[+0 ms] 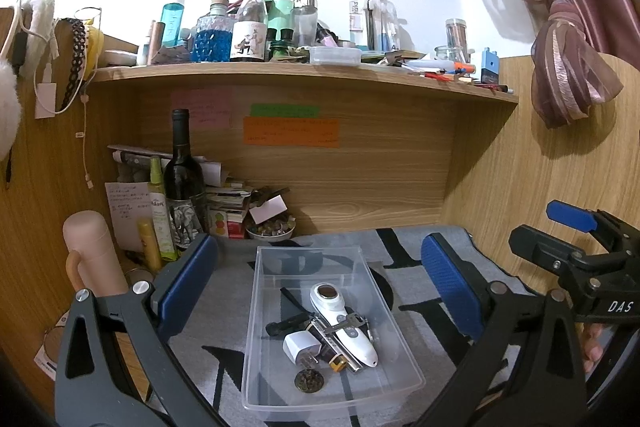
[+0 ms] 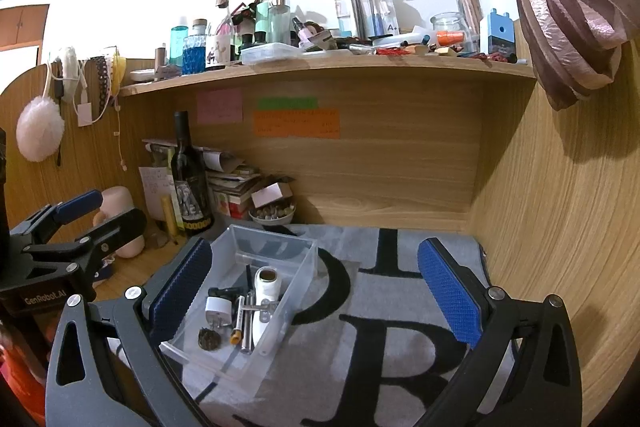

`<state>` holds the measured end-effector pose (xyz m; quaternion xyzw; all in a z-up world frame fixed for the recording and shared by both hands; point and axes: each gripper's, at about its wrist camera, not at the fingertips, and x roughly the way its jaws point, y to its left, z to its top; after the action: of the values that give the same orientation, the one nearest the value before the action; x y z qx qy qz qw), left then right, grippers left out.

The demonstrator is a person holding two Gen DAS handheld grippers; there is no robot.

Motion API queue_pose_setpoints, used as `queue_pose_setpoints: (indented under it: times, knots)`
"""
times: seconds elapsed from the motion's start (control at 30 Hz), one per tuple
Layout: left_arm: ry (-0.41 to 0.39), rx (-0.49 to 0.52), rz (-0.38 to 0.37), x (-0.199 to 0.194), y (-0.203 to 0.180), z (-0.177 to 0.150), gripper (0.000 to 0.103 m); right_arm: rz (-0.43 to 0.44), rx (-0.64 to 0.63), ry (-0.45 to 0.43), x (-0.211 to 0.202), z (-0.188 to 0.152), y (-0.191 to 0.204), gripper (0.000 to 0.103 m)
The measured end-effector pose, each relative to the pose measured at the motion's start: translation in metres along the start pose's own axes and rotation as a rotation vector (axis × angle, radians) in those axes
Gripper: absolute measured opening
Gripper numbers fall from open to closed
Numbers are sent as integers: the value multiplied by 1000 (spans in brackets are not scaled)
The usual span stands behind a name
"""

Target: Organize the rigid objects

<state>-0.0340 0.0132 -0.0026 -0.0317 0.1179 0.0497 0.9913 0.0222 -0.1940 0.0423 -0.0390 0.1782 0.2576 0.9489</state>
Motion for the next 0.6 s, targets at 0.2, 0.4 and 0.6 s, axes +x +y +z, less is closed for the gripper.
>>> queue_pose_setpoints:
  times: [0.2, 0.4, 0.6]
  knots:
    - [0, 1, -1, 0, -1, -1, 103, 0, 1, 1, 0, 1, -1, 103]
    - [-1, -4, -1, 1, -2, -1, 103, 1, 1, 0, 0, 0, -1, 103]
    - [-15, 2, 10, 0, -4, -1, 103, -5, 4, -5, -1, 1, -1, 103]
